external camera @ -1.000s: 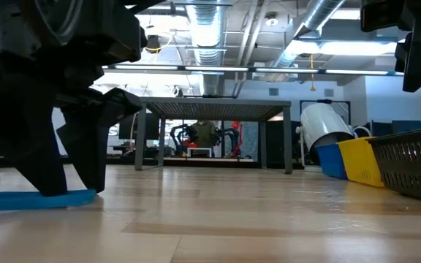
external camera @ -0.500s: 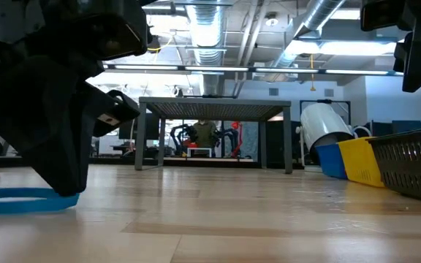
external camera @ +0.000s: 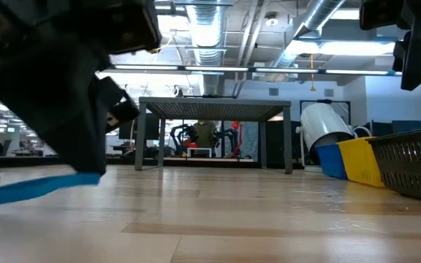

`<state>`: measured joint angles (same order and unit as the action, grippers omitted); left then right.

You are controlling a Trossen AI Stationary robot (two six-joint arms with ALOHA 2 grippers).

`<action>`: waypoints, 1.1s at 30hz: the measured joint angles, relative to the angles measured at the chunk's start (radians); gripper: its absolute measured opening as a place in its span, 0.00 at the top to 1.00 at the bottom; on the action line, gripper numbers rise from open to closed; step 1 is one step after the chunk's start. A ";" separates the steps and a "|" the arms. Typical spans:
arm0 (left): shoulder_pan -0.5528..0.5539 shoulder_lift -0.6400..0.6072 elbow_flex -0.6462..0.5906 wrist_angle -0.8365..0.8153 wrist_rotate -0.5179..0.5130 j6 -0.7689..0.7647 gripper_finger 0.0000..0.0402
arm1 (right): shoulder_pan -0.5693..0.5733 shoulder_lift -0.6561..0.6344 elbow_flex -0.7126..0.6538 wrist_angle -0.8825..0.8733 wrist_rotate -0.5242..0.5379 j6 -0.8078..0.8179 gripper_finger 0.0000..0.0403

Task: Pick & Place Office Desk Supplies
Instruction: Put the blue rubber band into the yellow basket

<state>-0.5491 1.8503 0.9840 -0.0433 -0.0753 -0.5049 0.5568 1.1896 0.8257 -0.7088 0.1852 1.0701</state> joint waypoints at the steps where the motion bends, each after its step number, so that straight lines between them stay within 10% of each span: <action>1: 0.000 0.000 0.000 0.017 0.000 -0.001 1.00 | 0.000 0.000 0.000 0.006 0.000 -0.001 0.69; 11: 0.002 -0.031 0.002 0.124 -0.101 -0.106 1.00 | 0.000 0.001 0.000 0.047 0.119 0.092 0.69; 23: 0.068 -0.230 0.001 0.158 -0.444 -0.235 1.00 | -0.003 0.002 0.000 0.443 0.354 -0.074 0.69; 33: 0.188 -0.398 0.002 0.229 -0.493 -0.164 1.00 | -0.040 0.002 0.000 0.745 0.358 -0.237 0.65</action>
<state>-0.3607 1.4523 0.9855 0.1854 -0.5682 -0.6694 0.5164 1.1919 0.8257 0.0360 0.5430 0.8333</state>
